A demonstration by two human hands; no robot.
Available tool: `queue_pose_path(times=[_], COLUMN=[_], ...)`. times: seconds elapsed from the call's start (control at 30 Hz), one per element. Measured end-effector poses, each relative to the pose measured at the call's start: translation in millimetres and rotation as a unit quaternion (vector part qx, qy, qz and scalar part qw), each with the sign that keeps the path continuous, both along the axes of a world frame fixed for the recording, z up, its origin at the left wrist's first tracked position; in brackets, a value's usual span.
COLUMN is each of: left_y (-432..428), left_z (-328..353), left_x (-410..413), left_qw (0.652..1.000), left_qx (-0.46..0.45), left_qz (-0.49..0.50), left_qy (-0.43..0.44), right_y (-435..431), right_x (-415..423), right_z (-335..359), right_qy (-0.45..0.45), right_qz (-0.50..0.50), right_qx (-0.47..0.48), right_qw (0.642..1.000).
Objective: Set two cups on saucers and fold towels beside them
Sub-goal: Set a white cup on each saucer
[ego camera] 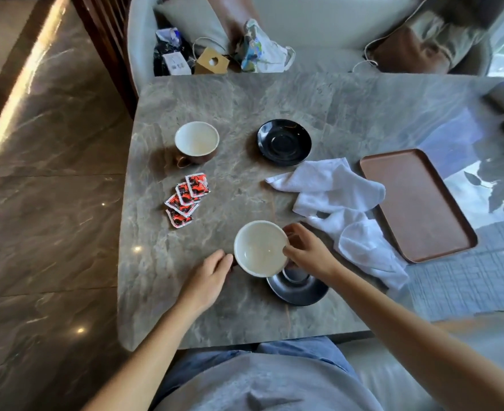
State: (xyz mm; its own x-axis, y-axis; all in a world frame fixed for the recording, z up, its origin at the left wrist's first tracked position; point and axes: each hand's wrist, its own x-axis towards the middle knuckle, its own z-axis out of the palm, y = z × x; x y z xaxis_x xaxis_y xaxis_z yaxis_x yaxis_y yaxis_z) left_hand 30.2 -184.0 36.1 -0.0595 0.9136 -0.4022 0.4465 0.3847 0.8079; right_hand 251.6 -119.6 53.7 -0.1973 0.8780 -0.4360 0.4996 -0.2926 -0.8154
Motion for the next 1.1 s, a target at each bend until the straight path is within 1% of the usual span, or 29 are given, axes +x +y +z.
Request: queue_pose_path(times=[0.07, 0.2, 0.3, 0.5, 0.73, 0.83, 0.93, 1.0, 1.1], left_y=[7, 19, 24, 28, 31, 30, 31, 35, 45], left_z=[4, 4, -2, -8, -13, -15, -18, -19, -23], left_x=[14, 35, 45, 55, 56, 56, 54, 49, 34], left_qw=[0.998, 0.987, 0.977, 0.977, 0.972, 0.970, 0.971, 0.974, 0.986], left_qx=[0.008, 0.016, 0.019, 0.023, 0.007, -0.004, -0.009, -0.012, -0.016], left_qz=[-0.051, -0.141, -0.188, -0.194, -0.221, -0.227, -0.227, -0.218, -0.164], left_qy=[0.020, 0.078, 0.095, 0.082, 0.085, 0.084, 0.077, 0.064, 0.032], right_y=[-8, -21, -27, -35, -34, -31, -23, -17, -1], right_x=[16, 42, 54, 65, 66, 69, 73, 74, 70], right_z=[1, 0, -2, -12, -11, -10, -8, -8, -4], right_qy=[-0.003, 0.013, 0.010, 0.004, 0.001, -0.001, -0.023, -0.066, -0.147], right_qz=[-0.033, -0.082, -0.102, -0.131, -0.135, -0.119, -0.077, -0.053, -0.054], right_qx=[0.001, -0.030, -0.041, -0.061, -0.069, -0.089, -0.116, -0.096, 0.028], right_qw=[0.999, 0.996, 0.994, 0.989, 0.988, 0.989, 0.990, 0.992, 0.987])
